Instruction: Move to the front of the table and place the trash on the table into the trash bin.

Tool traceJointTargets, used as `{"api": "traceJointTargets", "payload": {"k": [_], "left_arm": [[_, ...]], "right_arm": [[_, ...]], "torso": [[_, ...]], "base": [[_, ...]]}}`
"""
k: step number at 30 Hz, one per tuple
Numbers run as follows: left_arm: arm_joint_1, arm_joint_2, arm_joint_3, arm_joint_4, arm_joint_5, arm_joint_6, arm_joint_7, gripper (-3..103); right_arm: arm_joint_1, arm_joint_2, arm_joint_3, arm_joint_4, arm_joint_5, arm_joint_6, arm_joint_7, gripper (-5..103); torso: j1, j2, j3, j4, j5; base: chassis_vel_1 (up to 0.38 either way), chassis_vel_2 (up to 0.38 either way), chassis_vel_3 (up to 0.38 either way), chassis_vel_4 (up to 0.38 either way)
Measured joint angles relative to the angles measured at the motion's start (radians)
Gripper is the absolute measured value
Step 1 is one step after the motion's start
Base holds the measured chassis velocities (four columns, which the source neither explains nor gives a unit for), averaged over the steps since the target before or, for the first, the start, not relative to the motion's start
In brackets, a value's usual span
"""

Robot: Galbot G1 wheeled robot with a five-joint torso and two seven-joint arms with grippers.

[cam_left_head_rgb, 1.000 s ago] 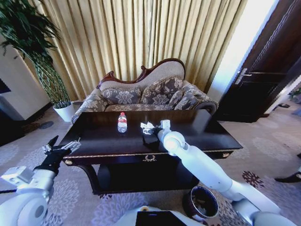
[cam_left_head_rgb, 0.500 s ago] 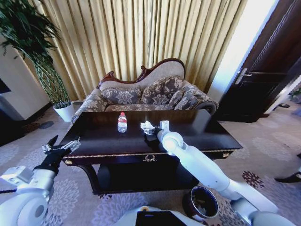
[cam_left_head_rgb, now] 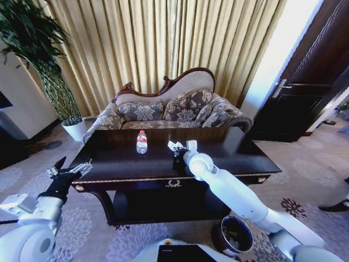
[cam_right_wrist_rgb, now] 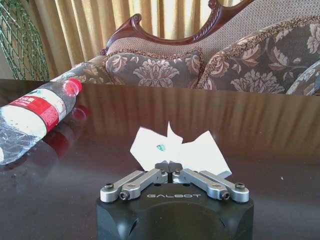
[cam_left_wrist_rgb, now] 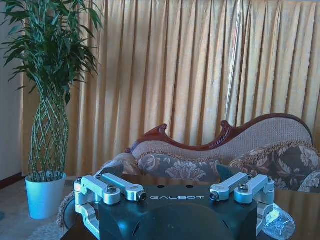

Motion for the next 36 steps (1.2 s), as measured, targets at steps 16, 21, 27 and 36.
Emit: {"api": "traceJointTargets", "payload": {"k": [16,21,27,36], "left_arm": [[-0.008,0.002,0.001,0.0,-0.005,-0.001,0.001,100],[-0.015,0.007,-0.002,0.0,-0.021,-0.001,0.001,100],[-0.025,0.008,-0.002,0.0,-0.031,-0.001,0.002,100],[-0.032,0.013,-0.009,0.0,-0.047,-0.002,0.003,100]], "right_arm": [[-0.116,-0.072,0.121,0.11,-0.099,0.093,-0.069,0],[-0.219,-0.132,0.262,0.182,-0.148,0.131,-0.127,0],[-0.392,-0.228,0.453,0.316,-0.189,0.183,-0.151,0],[-0.607,-0.24,0.606,0.488,-0.197,0.19,-0.154,0]], "torso": [[0.0,0.0,0.0,0.0,0.0],[0.0,0.0,0.0,-0.0001,0.0003],[0.0,0.0,0.0,-0.0001,0.0001],[0.0,0.0,0.0,0.0001,0.0]], "base": [[0.0,0.0,0.0,0.0],[0.0,0.0,0.0,0.0],[0.0,0.0,0.0,0.0],[0.0,0.0,0.0,0.0]]}}
